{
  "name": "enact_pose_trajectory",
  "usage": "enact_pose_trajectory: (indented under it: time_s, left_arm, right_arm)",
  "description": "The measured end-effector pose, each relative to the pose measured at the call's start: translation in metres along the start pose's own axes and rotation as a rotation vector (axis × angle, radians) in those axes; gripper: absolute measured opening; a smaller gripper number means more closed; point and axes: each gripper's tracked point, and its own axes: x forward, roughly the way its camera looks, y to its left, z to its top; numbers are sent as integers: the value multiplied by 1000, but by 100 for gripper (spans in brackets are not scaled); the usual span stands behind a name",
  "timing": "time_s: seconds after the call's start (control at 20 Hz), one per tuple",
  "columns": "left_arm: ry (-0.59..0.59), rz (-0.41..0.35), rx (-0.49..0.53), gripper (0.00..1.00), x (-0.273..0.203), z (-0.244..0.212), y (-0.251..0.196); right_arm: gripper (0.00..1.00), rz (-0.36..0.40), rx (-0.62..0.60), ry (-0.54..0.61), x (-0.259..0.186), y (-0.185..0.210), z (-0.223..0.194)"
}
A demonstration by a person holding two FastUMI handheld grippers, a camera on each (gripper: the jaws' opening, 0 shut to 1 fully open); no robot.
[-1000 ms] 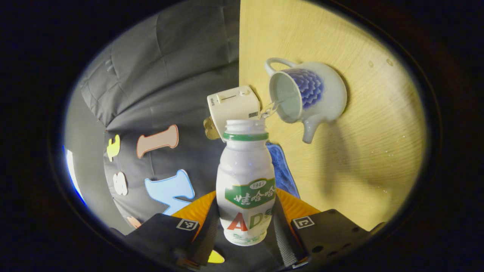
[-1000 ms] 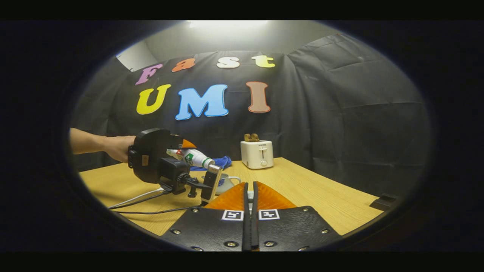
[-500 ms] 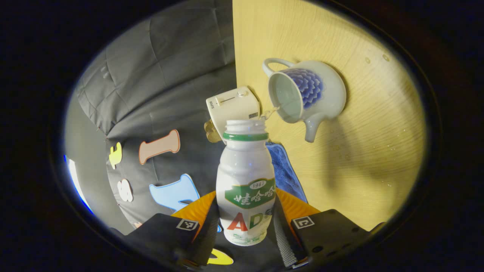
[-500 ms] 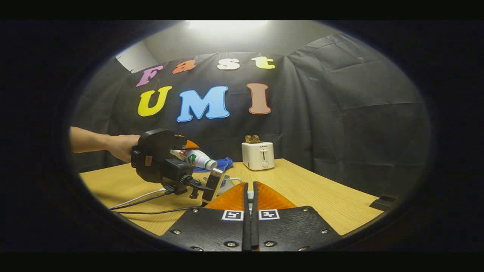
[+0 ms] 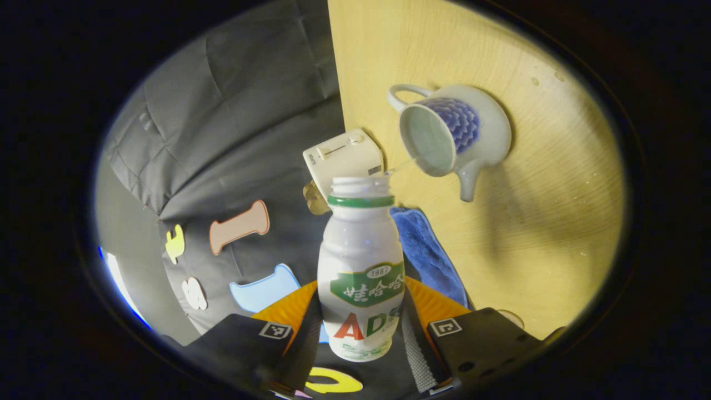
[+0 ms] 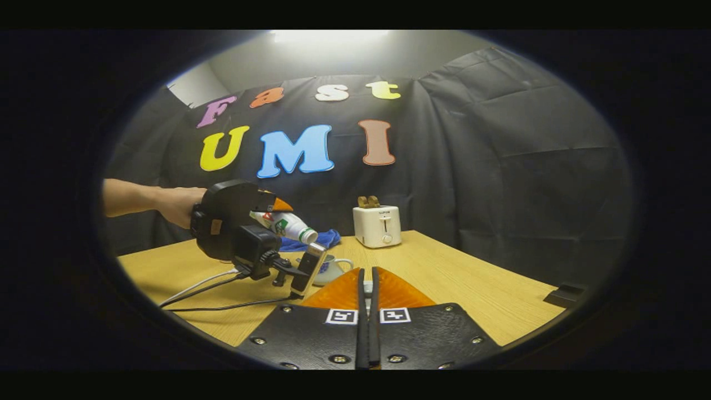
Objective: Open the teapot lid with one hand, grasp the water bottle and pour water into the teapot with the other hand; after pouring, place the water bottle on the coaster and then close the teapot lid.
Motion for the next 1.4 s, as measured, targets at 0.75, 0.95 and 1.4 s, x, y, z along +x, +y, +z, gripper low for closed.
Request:
enact_pose_trajectory:
  time_s: [0.75,0.95,1.4]
  left_arm:
    - [-31,8,38,78,6,-2,3]
    - [-47,-17,11,82,9,-4,-1]
    - [-68,-40,-90,69,19,-6,-25]
  right_arm:
    - [0,3,-8,-3,1,2,3]
    - [0,0,-14,7,2,1,0]
    - [0,-1,-23,20,3,5,0]
